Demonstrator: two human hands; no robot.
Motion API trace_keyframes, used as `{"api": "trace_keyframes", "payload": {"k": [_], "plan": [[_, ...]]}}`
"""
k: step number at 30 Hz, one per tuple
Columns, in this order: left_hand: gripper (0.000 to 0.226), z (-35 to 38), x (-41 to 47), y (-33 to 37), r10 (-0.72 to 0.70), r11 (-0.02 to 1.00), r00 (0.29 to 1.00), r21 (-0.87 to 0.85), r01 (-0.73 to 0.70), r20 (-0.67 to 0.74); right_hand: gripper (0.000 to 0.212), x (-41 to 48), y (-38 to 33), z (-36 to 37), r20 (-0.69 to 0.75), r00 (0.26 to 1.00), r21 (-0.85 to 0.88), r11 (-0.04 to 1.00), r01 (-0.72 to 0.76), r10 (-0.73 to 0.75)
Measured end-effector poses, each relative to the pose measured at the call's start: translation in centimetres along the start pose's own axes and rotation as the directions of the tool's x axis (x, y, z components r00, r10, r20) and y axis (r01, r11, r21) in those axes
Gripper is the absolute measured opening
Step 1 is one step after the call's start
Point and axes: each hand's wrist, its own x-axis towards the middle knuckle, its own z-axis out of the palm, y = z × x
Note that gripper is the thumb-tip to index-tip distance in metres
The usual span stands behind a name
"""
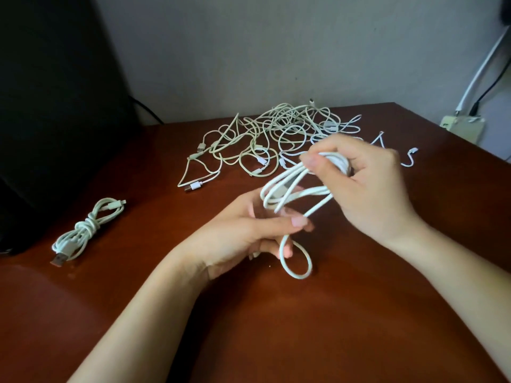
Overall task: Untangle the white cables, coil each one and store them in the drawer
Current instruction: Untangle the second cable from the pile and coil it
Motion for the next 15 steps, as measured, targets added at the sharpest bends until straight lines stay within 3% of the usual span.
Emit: {"api": "trace_keyframes", "payload": {"k": [4,9,12,15], "plan": [[0.017,-0.4,0.0,0.0,0.041,0.998,0.999,0.050,-0.039,-0.035,0.012,0.6,0.4,-0.4,-0.095,0.992,0.063,0.995,-0.082,0.087],[0.024,-1.3,-0.2,0.3,0.068,0.997,0.997,0.048,-0.066,-0.037,0.022,1.0,0.4,-0.5,-0.174,0.944,0.211,0.947,-0.242,0.280],[0.026,-1.9,-0.1,0.3,0.083,0.996,0.994,0.027,-0.081,-0.075,0.024,1.3,0.3,-0.7,-0.132,0.864,0.433,0.813,-0.390,0.485],[0.026,-2.2,0.2,0.1,0.087,0.996,0.988,0.033,-0.084,-0.131,0.021,1.4,-0.2,-0.7,0.042,0.839,0.637,0.633,-0.440,0.542]]}}
